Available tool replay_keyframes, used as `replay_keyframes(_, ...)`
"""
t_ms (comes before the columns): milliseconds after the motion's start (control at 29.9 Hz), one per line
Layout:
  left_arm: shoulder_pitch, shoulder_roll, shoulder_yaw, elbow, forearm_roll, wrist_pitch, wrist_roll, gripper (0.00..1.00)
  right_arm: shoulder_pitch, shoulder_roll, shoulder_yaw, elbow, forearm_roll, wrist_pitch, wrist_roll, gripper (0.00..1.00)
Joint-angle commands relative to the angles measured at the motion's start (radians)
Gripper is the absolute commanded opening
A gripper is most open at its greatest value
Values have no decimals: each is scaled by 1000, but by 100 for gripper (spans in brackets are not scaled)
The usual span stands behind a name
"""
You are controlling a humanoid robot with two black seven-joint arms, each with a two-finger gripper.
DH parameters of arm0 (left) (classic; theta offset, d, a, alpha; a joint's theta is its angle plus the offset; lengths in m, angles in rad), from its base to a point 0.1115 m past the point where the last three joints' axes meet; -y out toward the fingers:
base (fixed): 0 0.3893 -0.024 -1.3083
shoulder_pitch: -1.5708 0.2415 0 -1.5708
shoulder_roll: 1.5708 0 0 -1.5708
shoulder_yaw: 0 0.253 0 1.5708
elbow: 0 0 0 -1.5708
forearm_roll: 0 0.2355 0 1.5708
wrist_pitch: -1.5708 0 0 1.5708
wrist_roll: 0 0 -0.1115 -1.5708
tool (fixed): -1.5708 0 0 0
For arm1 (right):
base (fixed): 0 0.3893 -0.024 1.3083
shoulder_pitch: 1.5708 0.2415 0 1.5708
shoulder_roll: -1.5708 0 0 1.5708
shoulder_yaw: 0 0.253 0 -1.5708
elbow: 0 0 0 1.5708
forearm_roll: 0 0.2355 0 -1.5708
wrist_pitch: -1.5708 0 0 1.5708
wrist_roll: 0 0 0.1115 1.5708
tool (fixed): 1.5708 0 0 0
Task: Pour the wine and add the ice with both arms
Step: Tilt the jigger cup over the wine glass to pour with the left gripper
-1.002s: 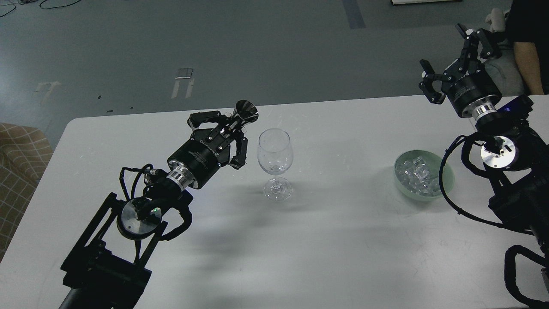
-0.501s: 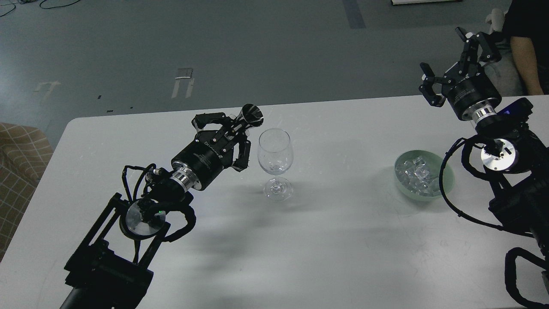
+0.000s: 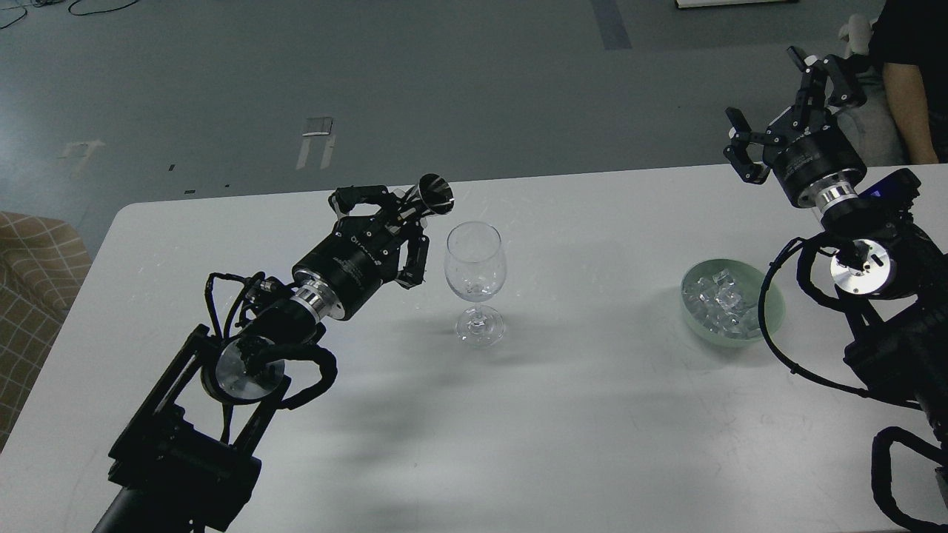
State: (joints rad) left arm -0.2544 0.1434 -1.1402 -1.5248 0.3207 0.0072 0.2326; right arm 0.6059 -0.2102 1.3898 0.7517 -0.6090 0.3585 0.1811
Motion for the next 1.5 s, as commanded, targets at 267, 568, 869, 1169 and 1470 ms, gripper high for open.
replay_keyframes(267,-5,1,0,0,66,-3,2,0,0,0,0,0,0,-1,1,100)
replay_keyframes(568,-11,-4,11,-6,133,-4,21,0,0,0,1,0,0,0,1,100)
replay_keyframes(869,-29,-2,53,-14,201,-4,21,0,0,0,1,0,0,0,1,100)
replay_keyframes(1169,-37,2,54,-11,210,-4,21,0,0,0,1,0,0,0,1,100)
replay_keyframes(1470,-42,36,54,-5,212,-13,11,0,0,0,3,-2,0,-1,1,100)
